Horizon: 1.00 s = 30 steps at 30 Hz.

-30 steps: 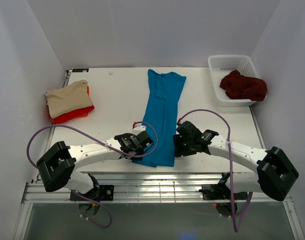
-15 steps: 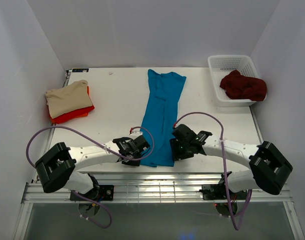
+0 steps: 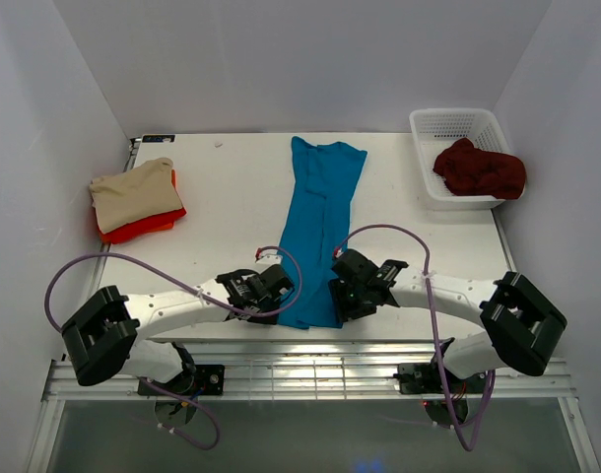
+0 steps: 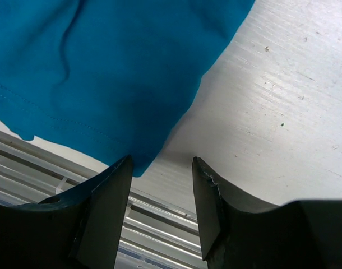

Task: Fold and stack the t-shirts
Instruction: Grab the bottom of the folded rectangular tshirt with both arms

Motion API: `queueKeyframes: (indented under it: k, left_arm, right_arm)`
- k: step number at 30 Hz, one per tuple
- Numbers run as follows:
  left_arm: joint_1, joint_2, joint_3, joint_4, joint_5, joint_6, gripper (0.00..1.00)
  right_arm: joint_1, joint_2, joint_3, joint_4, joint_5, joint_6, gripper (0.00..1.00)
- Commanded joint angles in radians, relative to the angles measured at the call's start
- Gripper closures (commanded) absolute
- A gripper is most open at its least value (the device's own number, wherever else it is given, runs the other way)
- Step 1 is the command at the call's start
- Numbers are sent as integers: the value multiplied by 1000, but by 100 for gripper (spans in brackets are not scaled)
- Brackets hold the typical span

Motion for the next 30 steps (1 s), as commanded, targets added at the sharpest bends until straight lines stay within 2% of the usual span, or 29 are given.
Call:
queueKeyframes:
  k: [1,10,30]
  left_arm:
    - [0,-69,-5,49,0,5,52]
    - [0,-30,-36,72,25,-12,52]
    - [0,-20,-56,51,-34,-25,53]
  right_arm:
    - [19,13,46,15,-8,-3,47]
    - [38,39,69,17,-14,-14,48]
    - [65,82,103,26,-25,-35,50]
